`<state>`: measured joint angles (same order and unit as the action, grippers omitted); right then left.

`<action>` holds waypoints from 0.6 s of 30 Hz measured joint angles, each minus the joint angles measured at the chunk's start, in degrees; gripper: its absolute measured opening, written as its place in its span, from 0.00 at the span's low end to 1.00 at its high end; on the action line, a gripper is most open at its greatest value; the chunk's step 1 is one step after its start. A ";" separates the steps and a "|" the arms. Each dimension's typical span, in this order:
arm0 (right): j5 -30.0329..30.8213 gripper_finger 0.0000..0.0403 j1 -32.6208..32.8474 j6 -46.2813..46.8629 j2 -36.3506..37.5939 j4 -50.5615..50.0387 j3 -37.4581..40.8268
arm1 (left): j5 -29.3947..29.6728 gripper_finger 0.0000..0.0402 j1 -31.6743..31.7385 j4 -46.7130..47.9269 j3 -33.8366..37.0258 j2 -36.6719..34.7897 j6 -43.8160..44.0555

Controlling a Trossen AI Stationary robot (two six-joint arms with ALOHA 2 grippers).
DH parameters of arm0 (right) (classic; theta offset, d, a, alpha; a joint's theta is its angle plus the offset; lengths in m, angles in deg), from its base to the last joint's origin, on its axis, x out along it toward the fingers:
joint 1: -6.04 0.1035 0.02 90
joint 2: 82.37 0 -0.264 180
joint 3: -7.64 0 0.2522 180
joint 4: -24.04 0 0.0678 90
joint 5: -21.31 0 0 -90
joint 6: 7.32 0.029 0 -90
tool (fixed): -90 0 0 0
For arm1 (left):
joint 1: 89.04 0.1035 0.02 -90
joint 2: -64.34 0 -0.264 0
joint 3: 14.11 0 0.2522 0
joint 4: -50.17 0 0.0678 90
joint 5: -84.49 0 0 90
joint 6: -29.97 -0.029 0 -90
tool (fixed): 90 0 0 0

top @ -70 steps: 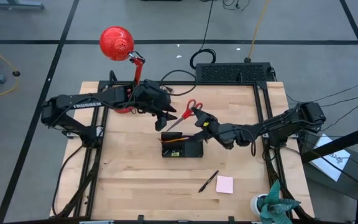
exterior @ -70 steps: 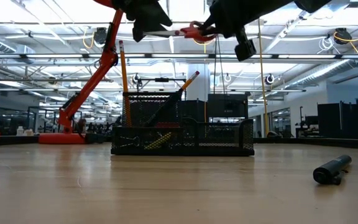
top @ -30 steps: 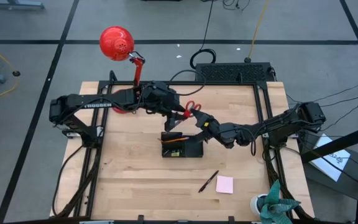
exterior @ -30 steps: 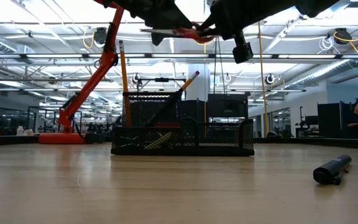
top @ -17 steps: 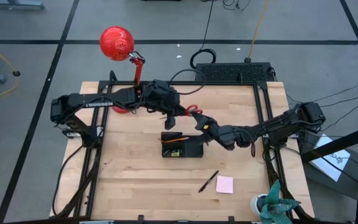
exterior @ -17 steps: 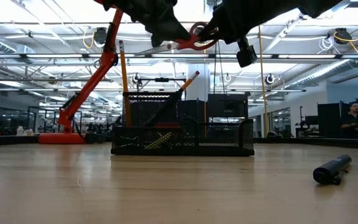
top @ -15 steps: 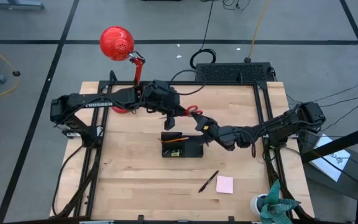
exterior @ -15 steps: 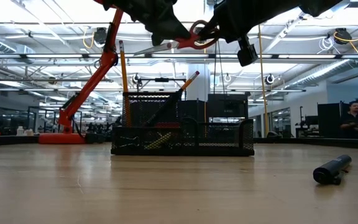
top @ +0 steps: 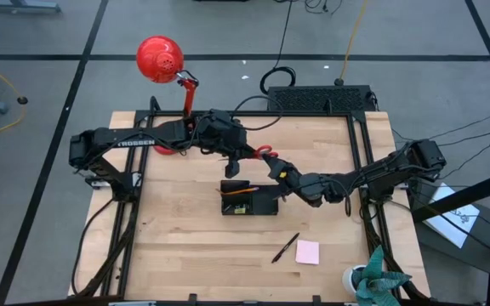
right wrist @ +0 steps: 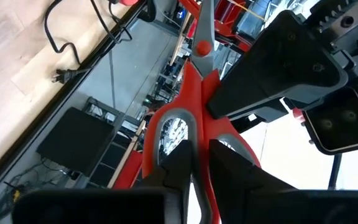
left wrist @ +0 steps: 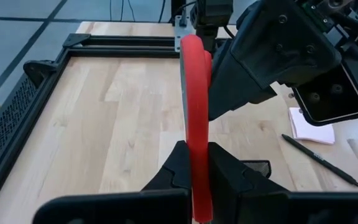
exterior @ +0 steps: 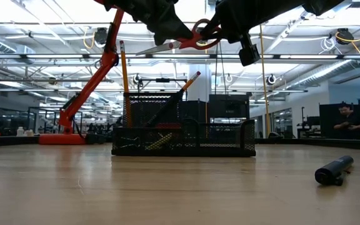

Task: Pick and place office supplies into organizer
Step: Put the scissors into the top left section of the desk organizer

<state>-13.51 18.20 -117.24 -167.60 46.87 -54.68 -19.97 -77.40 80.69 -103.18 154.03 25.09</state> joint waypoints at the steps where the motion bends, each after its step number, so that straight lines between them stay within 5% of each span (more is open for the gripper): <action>1: 0.04 0.12 0.00 0.38 0.00 0.04 -0.01 | 0.00 0.05 0.00 -0.05 0.00 0.00 0.00; 18: 0.19 0.35 3.50 2.29 0.04 0.50 -0.32 | -0.72 0.05 -0.41 -1.57 0.04 0.16 -0.20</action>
<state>-13.31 21.70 -114.95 -167.56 47.37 -55.00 -20.69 -77.81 79.12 -103.13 154.19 24.89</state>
